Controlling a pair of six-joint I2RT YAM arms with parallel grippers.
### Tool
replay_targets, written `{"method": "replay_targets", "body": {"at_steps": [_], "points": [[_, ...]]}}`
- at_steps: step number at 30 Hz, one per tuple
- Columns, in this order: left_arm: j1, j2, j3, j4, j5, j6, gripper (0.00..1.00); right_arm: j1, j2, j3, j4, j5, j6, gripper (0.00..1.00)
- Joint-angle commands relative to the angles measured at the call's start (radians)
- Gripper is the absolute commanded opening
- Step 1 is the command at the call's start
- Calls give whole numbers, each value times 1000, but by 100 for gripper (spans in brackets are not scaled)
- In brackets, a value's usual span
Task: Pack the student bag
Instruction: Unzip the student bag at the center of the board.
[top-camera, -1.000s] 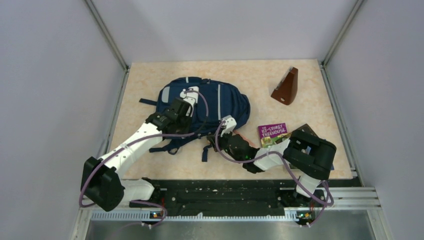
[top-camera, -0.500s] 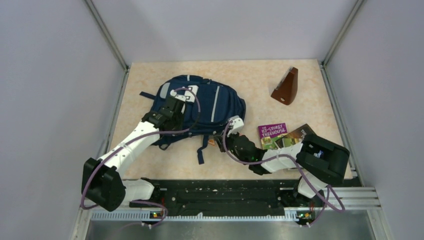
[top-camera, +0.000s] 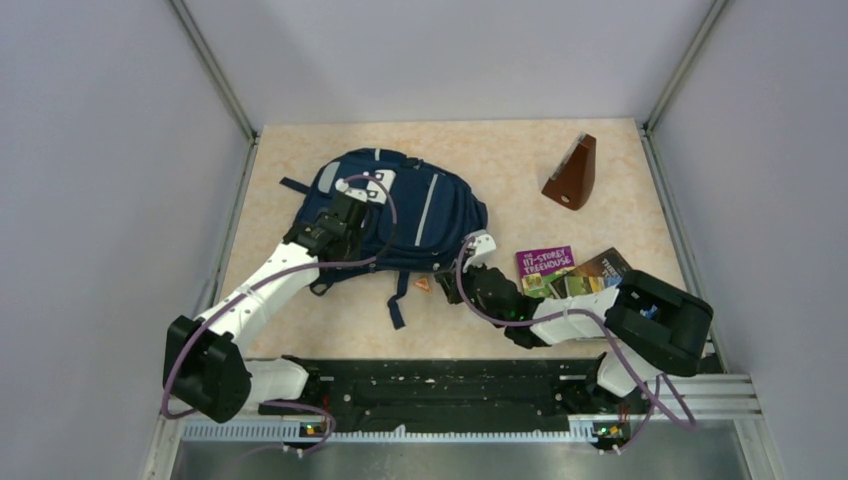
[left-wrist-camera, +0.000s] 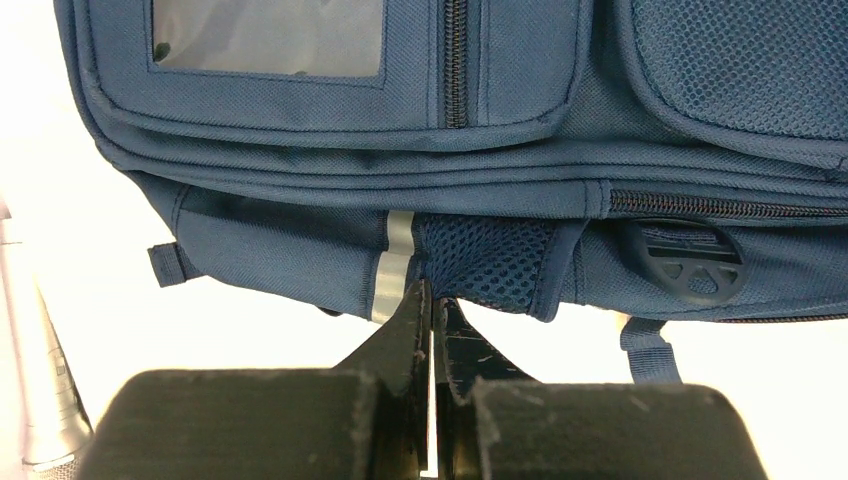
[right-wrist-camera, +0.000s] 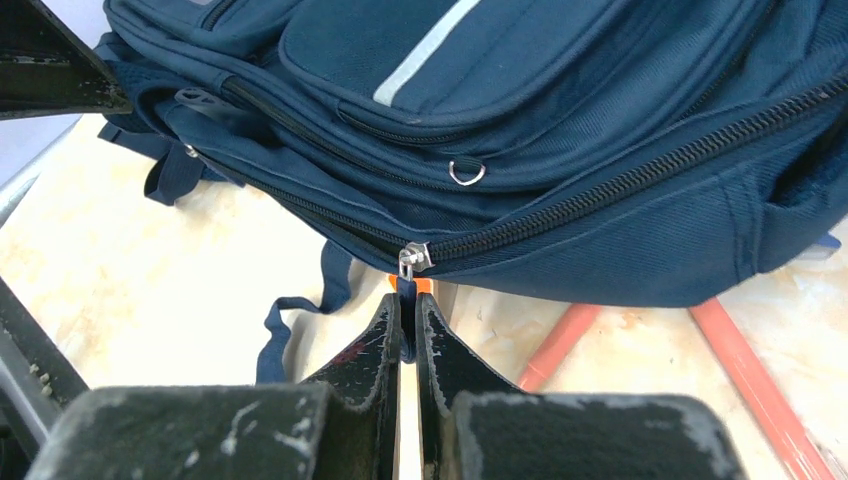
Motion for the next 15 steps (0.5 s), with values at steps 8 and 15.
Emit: {"method": "replay_targets", "body": {"at_steps": [8, 15], "points": [[-39, -81, 24, 135, 302, 111, 65, -41, -108, -52, -52, -183, -17, 0], [-158, -43, -10, 220, 472, 206, 71, -41, -187, -71, -79, -211, -35, 0]]}}
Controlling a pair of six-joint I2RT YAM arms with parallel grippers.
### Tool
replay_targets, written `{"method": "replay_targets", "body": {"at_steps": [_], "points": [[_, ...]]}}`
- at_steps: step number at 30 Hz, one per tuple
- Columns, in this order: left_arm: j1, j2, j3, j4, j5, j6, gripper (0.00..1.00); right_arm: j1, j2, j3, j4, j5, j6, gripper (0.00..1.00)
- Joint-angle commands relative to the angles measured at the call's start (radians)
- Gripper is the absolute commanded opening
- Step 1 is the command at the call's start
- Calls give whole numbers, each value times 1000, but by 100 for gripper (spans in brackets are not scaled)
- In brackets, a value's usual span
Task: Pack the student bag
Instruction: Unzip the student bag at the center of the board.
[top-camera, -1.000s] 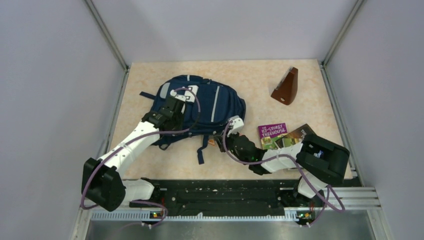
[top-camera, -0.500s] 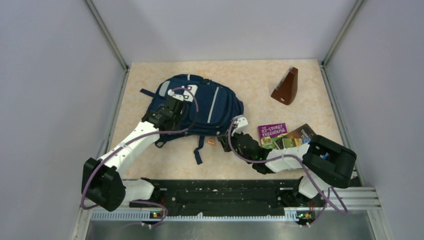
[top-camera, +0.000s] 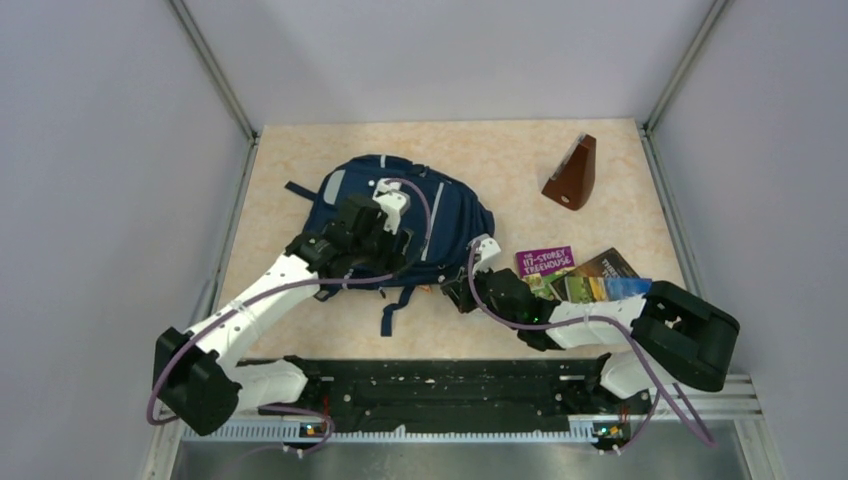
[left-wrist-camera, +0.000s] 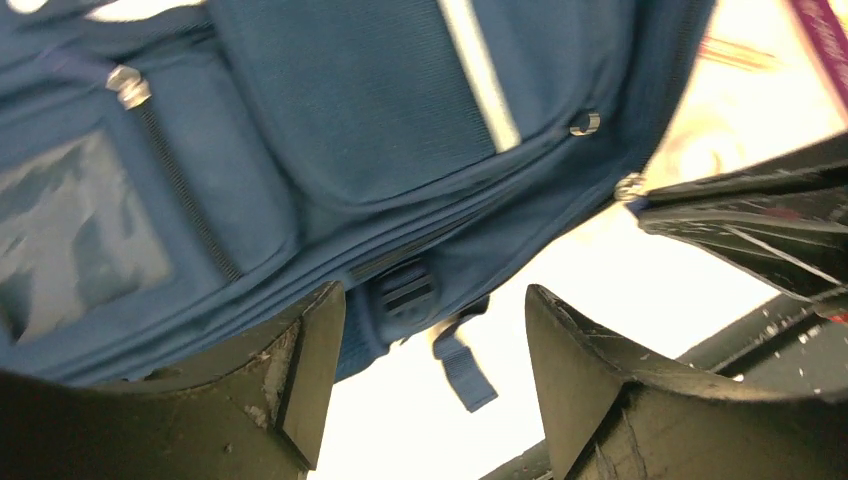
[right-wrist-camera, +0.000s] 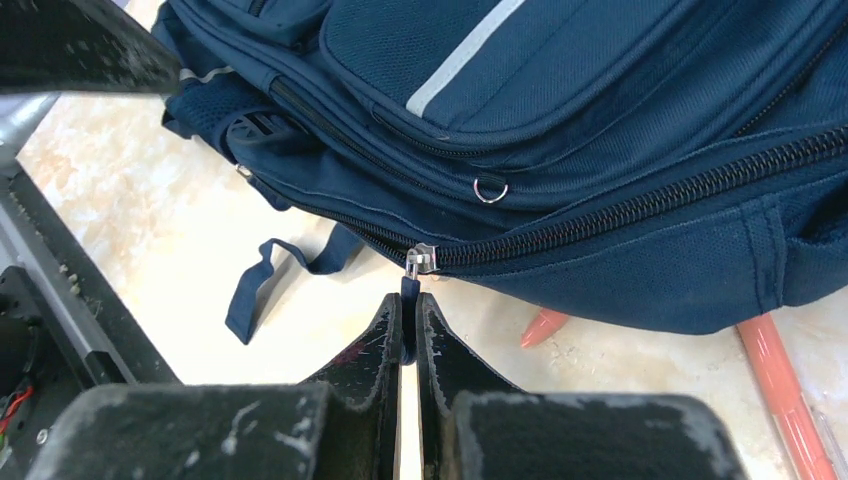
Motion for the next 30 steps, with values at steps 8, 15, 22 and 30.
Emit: {"method": "replay_targets", "body": {"at_steps": [8, 15, 22, 30], "points": [[-105, 120, -37, 159, 236, 156, 68, -7, -106, -23, 41, -38, -5, 0], [-105, 167, -59, 193, 323, 156, 68, -8, -118, -31, 53, -47, -3, 0], [-105, 234, -26, 196, 299, 109, 64, -9, -123, -41, 63, -45, 1, 0], [-106, 288, -1, 178, 314, 76, 45, -10, -113, -40, 67, -39, 8, 0]]}}
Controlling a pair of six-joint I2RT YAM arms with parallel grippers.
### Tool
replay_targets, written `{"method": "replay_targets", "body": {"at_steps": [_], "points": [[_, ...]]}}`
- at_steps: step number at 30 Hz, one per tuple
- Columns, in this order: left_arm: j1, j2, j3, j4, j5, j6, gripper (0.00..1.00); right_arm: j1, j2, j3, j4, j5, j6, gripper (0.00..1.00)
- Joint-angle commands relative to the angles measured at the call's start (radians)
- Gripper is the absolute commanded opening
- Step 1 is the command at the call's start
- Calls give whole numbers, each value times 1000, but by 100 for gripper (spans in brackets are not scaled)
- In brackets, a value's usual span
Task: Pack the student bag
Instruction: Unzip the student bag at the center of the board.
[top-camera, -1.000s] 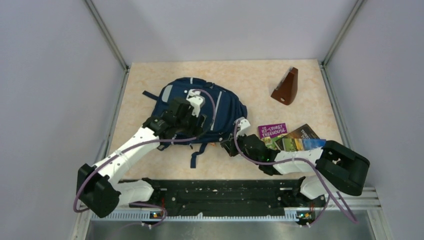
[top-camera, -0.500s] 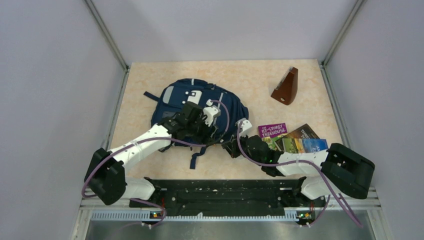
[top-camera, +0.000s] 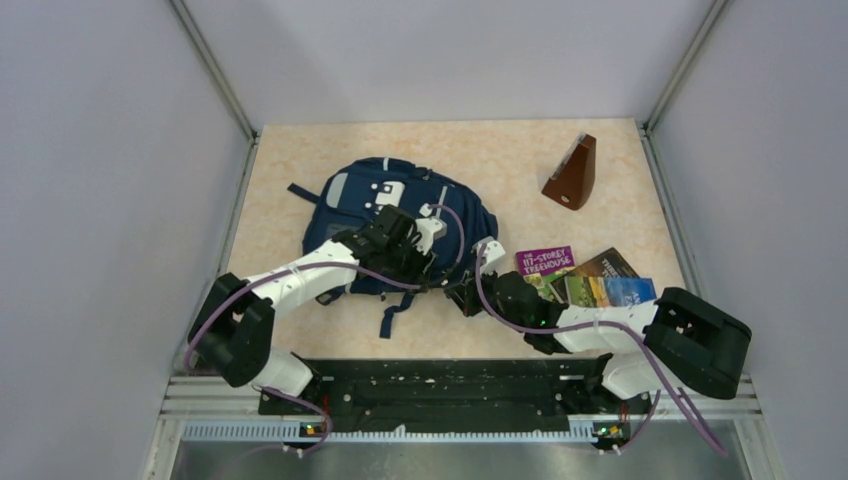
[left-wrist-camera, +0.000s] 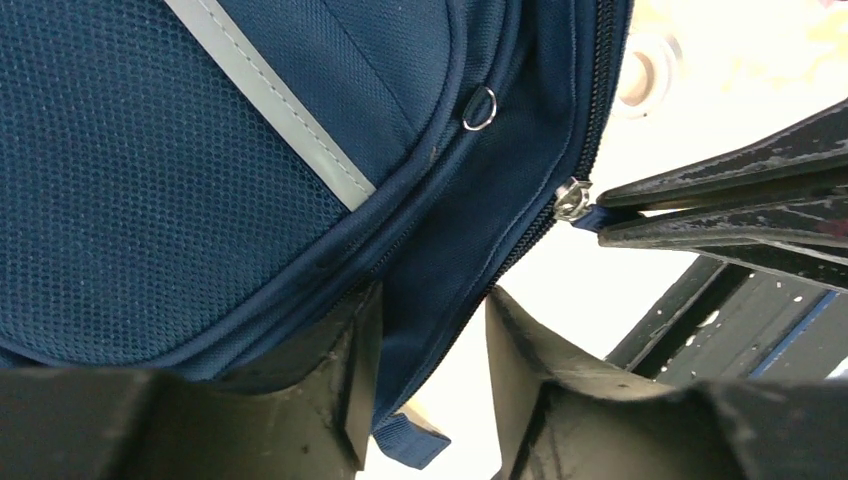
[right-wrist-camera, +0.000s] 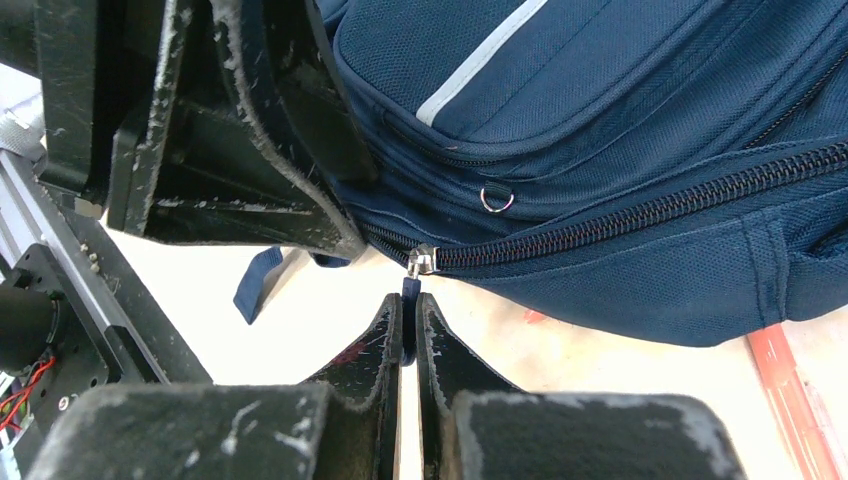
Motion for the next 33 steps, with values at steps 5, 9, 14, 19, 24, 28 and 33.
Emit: {"method": "replay_targets", "body": {"at_steps": [5, 9, 14, 19, 24, 28, 33], "points": [[-5, 26, 51, 12, 14, -39, 17, -12, -36, 8, 62, 24, 29, 0], [-5, 16, 68, -25, -55, -52, 0, -14, -55, 10, 15, 82, 56, 0], [-5, -19, 91, -87, -173, -58, 0, -26, -82, 17, -62, 152, 100, 0], [-5, -70, 137, -172, -349, -60, 0, -66, -92, 18, -114, 154, 161, 0], [-3, -123, 135, -210, -468, -80, 0, -81, -92, 33, -149, 173, 166, 0], [-4, -160, 123, -255, -603, -101, 0, -90, -87, 44, -170, 181, 162, 0], [-2, -239, 82, -263, -734, -121, 0, -107, -59, 59, -189, 179, 162, 0]]}}
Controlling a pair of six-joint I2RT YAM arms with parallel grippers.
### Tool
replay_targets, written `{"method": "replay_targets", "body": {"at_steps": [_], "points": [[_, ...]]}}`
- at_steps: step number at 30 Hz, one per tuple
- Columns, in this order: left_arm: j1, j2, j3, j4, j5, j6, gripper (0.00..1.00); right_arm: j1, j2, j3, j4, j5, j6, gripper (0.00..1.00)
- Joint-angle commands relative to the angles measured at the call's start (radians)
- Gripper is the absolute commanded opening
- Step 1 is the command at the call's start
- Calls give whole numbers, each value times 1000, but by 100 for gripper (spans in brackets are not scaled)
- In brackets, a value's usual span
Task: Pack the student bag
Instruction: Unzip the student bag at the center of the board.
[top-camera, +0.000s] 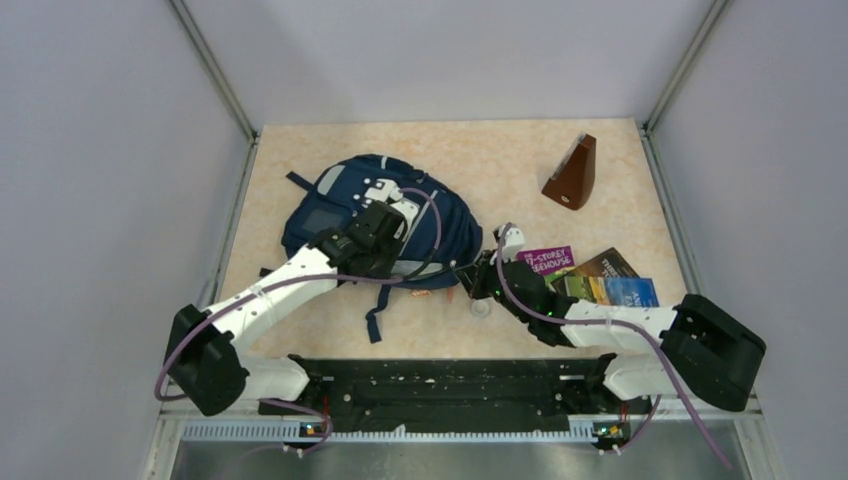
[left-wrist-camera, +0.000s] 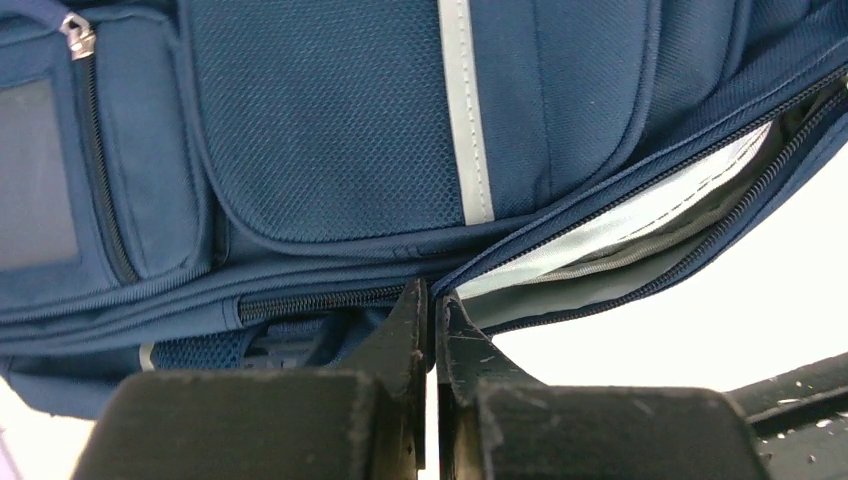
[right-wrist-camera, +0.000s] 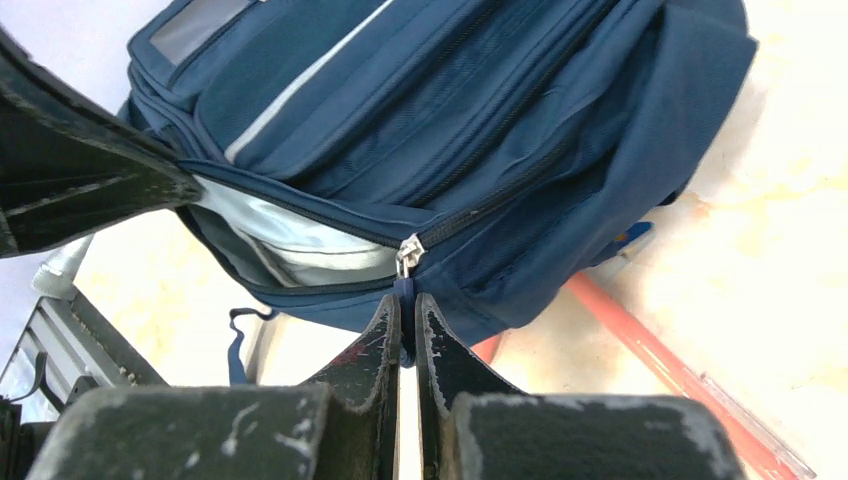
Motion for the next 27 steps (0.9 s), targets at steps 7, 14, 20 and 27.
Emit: {"method": "replay_targets", "body": {"at_steps": [7, 14, 20, 27], "points": [[20, -202, -72, -7, -310, -24, 0, -40, 34, 47, -94, 28, -47, 0], [21, -248, -108, 31, -242, 6, 0, -39, -14, 87, -181, -31, -136, 12], [20, -264, -114, 38, -180, 26, 0, -40, -98, 100, -263, -45, -183, 61], [20, -272, -118, 38, -169, 30, 0, -38, -110, 109, -234, -171, -303, 68]]}}
